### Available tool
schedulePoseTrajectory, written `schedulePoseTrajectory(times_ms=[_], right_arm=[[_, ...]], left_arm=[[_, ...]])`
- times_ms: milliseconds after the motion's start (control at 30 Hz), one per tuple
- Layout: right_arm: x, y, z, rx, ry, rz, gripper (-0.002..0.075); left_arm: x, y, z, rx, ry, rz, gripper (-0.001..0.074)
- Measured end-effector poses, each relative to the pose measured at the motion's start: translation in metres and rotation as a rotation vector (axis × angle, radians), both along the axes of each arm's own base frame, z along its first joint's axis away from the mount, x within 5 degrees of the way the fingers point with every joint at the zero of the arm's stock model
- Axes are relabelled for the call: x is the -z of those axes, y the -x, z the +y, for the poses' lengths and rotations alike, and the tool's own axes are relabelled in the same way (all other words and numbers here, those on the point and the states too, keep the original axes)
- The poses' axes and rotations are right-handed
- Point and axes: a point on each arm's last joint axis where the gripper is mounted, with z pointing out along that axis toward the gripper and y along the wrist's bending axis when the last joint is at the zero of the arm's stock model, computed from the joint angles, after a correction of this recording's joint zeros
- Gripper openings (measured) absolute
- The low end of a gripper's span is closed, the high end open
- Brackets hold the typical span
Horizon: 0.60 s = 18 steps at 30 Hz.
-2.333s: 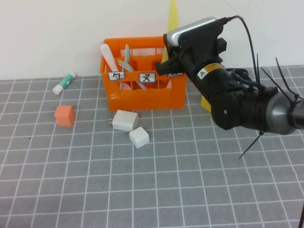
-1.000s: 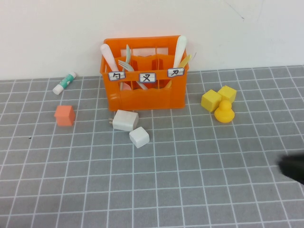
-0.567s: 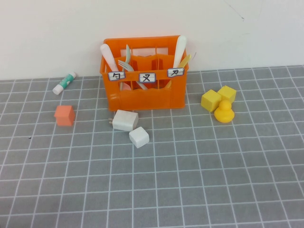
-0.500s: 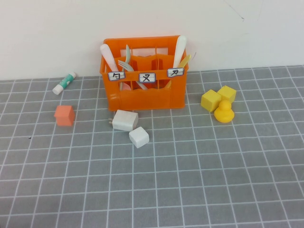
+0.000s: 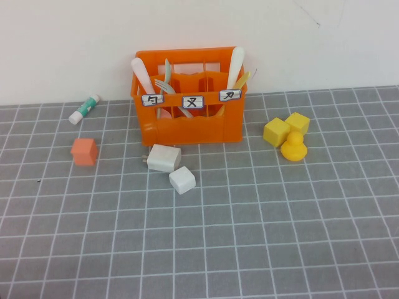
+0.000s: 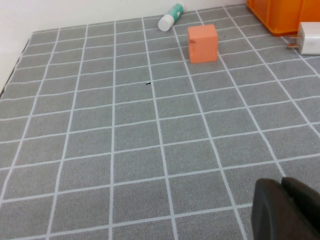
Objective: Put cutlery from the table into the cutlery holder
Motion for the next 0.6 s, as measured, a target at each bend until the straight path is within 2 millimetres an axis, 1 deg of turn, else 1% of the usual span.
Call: schedulePoseTrajectory(times_ms=[167, 433, 600], right_arm=[[0.0015, 0.0016, -0.0031, 0.094, 0.042, 0.005, -0.0003], [0.0023, 0.0051, 0.0016, 0.208, 0.071, 0.010, -0.0003], [-0.0017, 0.0019, 0.0016, 0.280, 0.100, -0.072, -0.0003]], left_arm=[[0.0000, 0.0000, 0.0000, 0.000, 0.000, 0.000, -0.0001], [0.0000, 0.0000, 0.0000, 0.001, -0.002, 0.000, -0.0001], [0.0000, 0.0000, 0.0000, 0.000, 0.000, 0.000, -0.0001]])
